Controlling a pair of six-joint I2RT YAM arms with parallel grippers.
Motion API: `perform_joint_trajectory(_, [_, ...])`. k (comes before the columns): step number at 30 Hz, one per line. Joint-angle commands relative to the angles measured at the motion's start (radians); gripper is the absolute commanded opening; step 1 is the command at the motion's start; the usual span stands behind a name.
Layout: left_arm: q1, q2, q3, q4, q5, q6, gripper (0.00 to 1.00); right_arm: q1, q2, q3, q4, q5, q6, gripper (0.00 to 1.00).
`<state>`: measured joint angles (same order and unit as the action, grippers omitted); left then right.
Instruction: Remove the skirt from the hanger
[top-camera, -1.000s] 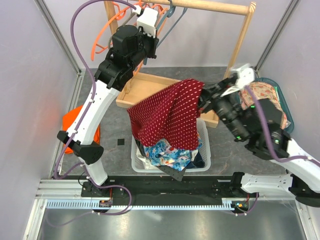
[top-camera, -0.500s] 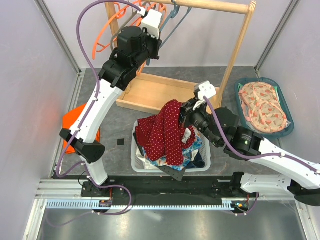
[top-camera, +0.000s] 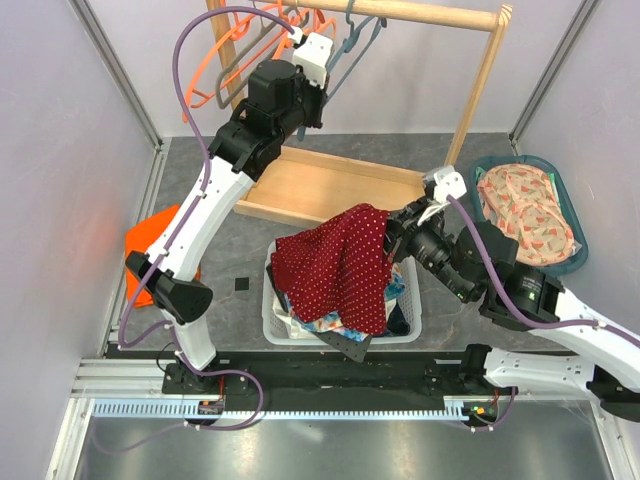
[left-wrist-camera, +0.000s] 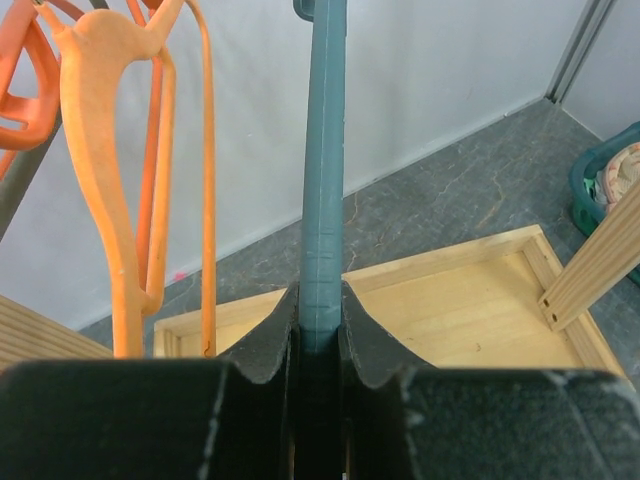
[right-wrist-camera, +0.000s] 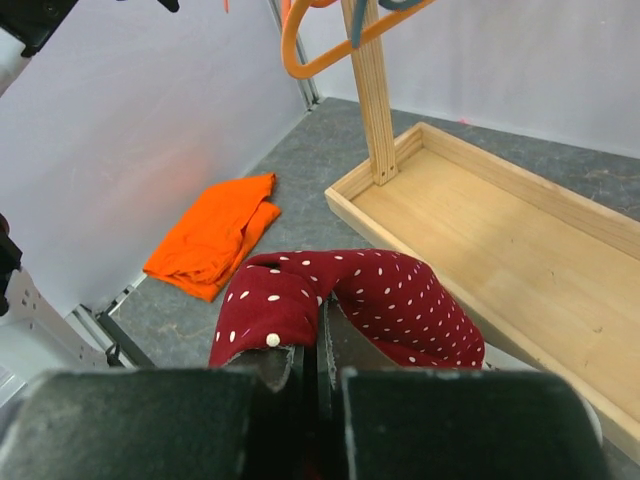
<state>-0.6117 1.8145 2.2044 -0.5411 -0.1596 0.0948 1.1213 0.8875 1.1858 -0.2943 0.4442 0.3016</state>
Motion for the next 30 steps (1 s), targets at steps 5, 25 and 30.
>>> perform_joint_trajectory(5, [0.003, -0.118, -0.061, -0.016, 0.006, -0.017, 0.99, 0.0, 0.067, 0.189, -0.261, -0.009, 0.109, 0.0])
perform_joint_trajectory(25, [0.0, -0.596, -0.667, -0.053, 0.049, 0.017, 1.0, 0.003, 0.283, -0.383, 0.034, -0.122, 0.297, 0.0])
perform_joint_trajectory(30, [0.0, -0.632, -0.721, -0.042, 0.035, 0.026, 1.0, 0.002, 0.34, -0.523, 0.159, -0.05, 0.358, 0.0])
